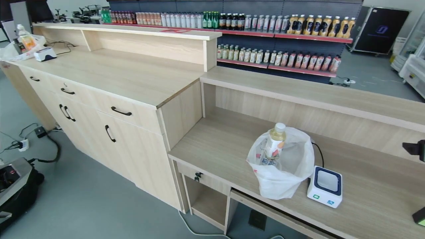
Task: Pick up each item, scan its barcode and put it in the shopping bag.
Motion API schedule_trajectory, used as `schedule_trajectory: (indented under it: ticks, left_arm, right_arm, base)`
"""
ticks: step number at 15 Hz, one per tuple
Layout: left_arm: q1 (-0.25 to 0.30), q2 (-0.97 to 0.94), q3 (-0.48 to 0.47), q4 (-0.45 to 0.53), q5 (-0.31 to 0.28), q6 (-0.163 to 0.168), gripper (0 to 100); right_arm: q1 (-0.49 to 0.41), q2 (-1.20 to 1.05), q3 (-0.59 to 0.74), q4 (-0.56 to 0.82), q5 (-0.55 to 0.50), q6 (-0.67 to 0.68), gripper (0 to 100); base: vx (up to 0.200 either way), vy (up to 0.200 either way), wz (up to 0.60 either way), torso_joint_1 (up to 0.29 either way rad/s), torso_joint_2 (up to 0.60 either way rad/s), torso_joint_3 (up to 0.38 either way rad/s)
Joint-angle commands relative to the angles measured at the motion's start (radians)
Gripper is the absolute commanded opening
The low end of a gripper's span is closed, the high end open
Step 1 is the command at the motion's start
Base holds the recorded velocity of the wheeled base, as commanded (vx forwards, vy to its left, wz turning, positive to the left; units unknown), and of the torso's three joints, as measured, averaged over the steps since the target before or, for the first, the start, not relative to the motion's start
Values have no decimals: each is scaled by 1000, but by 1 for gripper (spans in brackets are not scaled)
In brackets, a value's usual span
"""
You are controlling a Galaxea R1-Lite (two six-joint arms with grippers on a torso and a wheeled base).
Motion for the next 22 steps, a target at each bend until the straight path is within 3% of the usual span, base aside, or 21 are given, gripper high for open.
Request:
schedule_trajectory:
  ticks: [1,2,3,5,9,15,22]
  left_arm:
    - [0,0,0,0,0,0,100]
    - [0,0,0,0,0,0,100]
    - [0,0,0,0,0,0,100]
    - [0,0,0,0,0,0,100]
    - [0,0,0,0,0,0,100]
    - [0,0,0,0,0,0,100]
    - [0,0,0,0,0,0,100]
  right_arm:
    - [-113,-1,-32,34,-120,20,100]
    - [-161,64,-31,53,-224,65,100]
    - [-173,96,-31,54,-261,73,100]
    - [-261,240,-32,50,-252,99,100]
    - [-258,415,-37,-13,-207,125,100]
    - [-89,550,-32,-136,-207,416,100]
    - [34,613,-75,-223,-207,504,100]
  base:
    - [0,0,-600,2,7,2]
    - [0,0,-600,-7,2,-2]
    - [0,0,-600,-2,2,-2]
    - [0,0,0,0,0,0]
    - [0,0,0,0,0,0]
    - [0,0,0,0,0,0]
    - [0,0,0,0,0,0]
